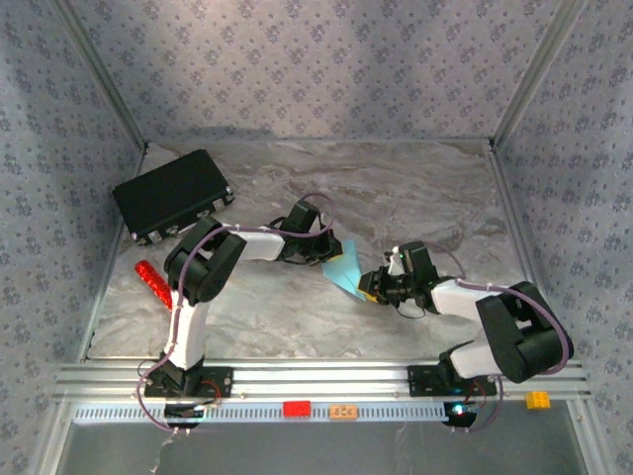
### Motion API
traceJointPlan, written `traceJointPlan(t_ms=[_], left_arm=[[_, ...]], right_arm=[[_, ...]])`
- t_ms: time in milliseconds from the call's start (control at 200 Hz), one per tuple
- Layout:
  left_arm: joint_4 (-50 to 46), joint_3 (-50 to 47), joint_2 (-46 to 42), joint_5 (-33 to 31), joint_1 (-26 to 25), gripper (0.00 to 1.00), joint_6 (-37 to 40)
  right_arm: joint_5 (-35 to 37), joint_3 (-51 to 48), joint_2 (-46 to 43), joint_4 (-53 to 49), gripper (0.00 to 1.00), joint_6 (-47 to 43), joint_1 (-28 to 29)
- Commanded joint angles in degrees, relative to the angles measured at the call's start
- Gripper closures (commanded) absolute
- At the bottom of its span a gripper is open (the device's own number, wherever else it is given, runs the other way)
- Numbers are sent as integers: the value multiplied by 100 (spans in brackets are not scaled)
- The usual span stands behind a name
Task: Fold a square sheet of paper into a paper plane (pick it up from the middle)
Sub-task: Turn over the paper at the center of the table.
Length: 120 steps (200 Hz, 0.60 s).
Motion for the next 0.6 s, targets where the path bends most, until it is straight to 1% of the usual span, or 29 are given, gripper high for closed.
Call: traceJointPlan(t_ms=[0, 110, 175, 335, 435, 510, 595], left_arm=[[-274, -180, 80, -109, 52, 93, -4], [-236, -193, 6, -70, 47, 89, -14], [-244, -185, -111, -83, 29, 85, 26], [-402, -201, -580, -251, 8, 70, 206], [-676, -257, -1054, -611, -23, 61, 505], [-898, -301, -1395, -937, -42, 58, 723], [-1033, -406, -1727, -1223, -47, 57, 876]], right_arm=[[47, 43, 36, 77, 80, -35, -40], [48, 51, 28, -1, 88, -121, -47], [87, 70, -28, -97, 91, -182, -38], [305, 159, -347, -503, 94, -378, -23], [606, 350, -737, -1035, 95, -648, 26], [930, 517, -1095, -1544, 95, -913, 119], [1295, 637, -1470, -1966, 95, -1156, 213]])
